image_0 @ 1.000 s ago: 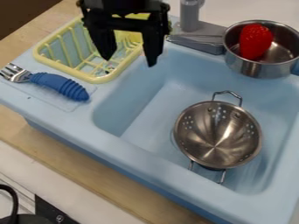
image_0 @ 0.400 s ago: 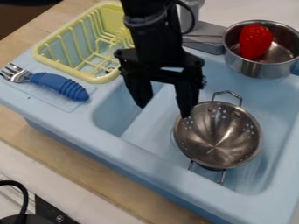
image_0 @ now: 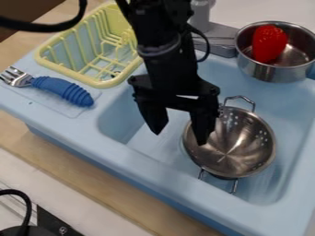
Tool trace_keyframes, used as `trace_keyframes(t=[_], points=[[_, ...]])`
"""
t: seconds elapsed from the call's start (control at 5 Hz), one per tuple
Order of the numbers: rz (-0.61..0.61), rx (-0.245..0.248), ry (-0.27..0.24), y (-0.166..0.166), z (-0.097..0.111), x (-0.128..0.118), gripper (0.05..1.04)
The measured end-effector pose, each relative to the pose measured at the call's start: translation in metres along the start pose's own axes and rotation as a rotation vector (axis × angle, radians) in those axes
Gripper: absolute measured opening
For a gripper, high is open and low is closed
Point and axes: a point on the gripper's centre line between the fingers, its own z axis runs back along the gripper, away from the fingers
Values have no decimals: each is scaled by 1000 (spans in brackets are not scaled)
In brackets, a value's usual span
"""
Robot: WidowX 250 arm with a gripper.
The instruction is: Put the silver drainer in the dish drainer
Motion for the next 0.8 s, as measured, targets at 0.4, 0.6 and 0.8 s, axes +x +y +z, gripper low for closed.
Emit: trace_keyframes(t=[0.4,0.6,0.8], points=[[-19,-38,29,-5,-24,6,971],[-27,-33,65,-3,-34,5,711],[-33,-18,53,-3,-33,9,418]])
